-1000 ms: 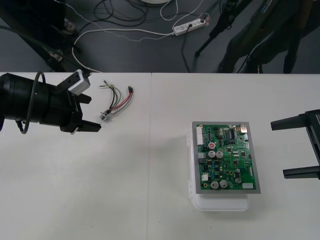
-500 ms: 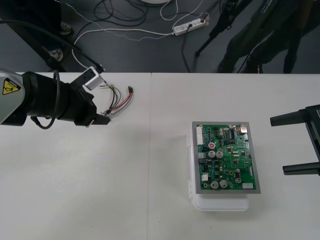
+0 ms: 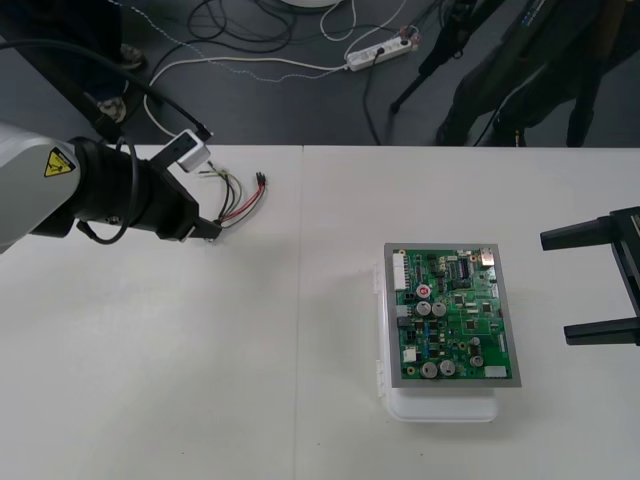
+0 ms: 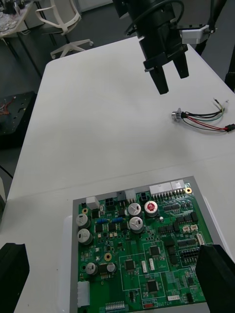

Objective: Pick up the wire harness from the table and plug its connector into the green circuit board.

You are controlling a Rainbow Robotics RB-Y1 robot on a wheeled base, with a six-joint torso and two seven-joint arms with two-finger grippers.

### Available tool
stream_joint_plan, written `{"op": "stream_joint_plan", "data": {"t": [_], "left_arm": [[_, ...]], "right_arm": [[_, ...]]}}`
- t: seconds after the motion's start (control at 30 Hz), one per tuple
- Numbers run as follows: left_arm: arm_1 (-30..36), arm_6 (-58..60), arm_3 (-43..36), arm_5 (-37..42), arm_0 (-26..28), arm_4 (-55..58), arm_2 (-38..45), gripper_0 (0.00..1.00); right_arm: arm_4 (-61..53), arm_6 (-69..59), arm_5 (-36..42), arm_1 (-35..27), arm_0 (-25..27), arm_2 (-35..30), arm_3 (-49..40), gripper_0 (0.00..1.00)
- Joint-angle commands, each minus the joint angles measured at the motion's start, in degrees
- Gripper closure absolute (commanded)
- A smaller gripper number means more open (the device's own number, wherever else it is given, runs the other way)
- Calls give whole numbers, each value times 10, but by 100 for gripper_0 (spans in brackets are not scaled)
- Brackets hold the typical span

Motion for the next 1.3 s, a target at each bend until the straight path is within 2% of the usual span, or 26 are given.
{"op": "stream_joint_plan", "data": {"t": [0.03, 0.4, 0.6, 0.8, 1.03, 1.3], "left_arm": [[22, -20, 18, 33, -46, -8, -20, 0], [13, -19, 47, 33, -48, -27, -22, 0], [-3, -19, 59, 33, -51, -52, -26, 0], [-24, 2, 59, 33, -53, -104, -36, 0], [-44, 2, 65, 33, -53, -128, -36, 0], [-72, -1, 94, 37, -53, -138, -36, 0]], "right_arm": [[6, -5, -2, -1, -18, -18, -3, 0], [11, 6, -2, 46, -37, -18, -3, 0], [21, 8, -2, 87, -44, -20, -2, 0], [29, 25, -2, 156, -46, -32, 5, 0], [42, 47, -2, 191, -45, -41, 6, 0], [41, 148, -2, 219, -44, -41, 40, 0]]}}
